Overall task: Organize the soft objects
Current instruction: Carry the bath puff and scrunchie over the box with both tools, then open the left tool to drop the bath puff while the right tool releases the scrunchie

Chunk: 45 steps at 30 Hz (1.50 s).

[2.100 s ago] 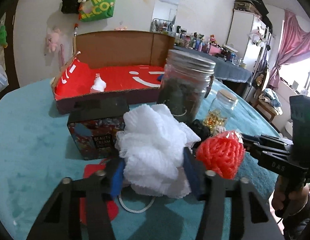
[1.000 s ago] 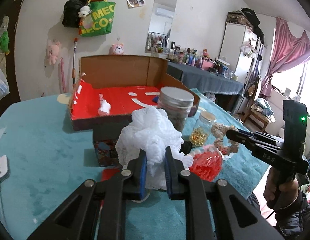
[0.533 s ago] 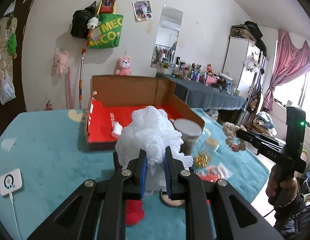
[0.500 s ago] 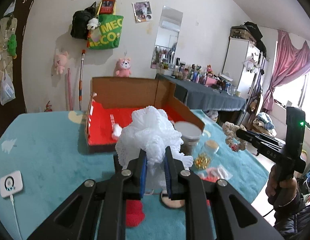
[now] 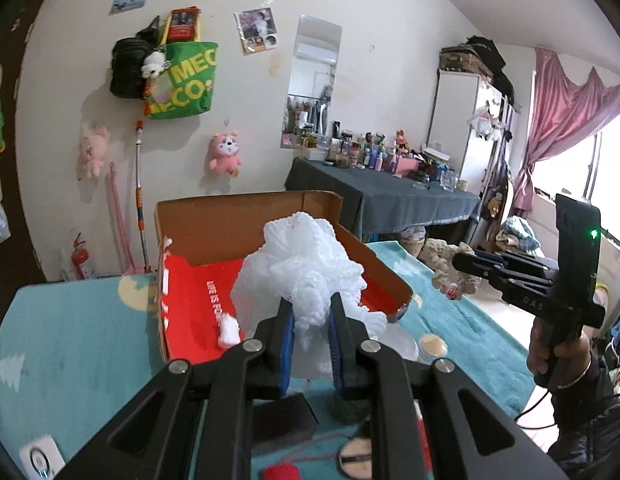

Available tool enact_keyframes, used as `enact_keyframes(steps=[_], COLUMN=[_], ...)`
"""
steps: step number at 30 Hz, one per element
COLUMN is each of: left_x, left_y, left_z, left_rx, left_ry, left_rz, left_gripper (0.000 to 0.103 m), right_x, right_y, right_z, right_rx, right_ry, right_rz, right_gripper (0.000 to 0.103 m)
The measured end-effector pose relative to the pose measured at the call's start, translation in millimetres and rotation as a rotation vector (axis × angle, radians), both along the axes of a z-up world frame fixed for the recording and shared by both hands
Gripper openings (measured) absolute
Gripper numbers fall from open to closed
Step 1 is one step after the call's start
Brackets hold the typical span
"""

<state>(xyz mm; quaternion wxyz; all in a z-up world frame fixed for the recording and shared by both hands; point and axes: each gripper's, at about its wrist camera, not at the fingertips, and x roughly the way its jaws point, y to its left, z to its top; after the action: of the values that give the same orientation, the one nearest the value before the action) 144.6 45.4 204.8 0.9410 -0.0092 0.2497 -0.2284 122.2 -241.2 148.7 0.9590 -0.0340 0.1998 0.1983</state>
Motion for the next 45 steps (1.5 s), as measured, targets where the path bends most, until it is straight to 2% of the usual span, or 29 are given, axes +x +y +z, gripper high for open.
enact_keyframes(steps=[8,12,19,25,30,32,41,45], left_x=[71,112,179,227,250,252,254,252], left_y=[-16,-25,-39,-40,-37,-35,-34,-33], left_z=[-7,-23,-57,-88,-107,-109,-107,-104], left_rx=[0.065,0.095,0.132,0.165,0.187,0.170,0.171,0.162], left_ry=[0.058,0.114,0.226,0.297,0.345,0.358,0.358,0.356], left_rz=[-0.048,-0.055,-0.050,0.005,0.048,0.055,0.062,0.071], left_gripper=[0.016,0.016,0.017,0.017,0.018,0.019,0.028,0.036], right_x=[74,125,215,275,298,306,308,315], right_y=[15,26,54,65,71,72,67,64], right_z=[-1,-9,-37,-70,-88,-96,-101,-101], right_rx=[-0.046,-0.054,-0.129,-0.162,-0.177,-0.189,-0.207,-0.221], right_ry=[0.089,0.176,0.341,0.488,0.565,0.600,0.631,0.641], right_rz=[0.060,0.079,0.057,0.014,-0.015,-0.022,-0.027,-0.032], right_gripper=[0.013,0.013,0.013,0.013,0.013,0.013,0.014,0.014])
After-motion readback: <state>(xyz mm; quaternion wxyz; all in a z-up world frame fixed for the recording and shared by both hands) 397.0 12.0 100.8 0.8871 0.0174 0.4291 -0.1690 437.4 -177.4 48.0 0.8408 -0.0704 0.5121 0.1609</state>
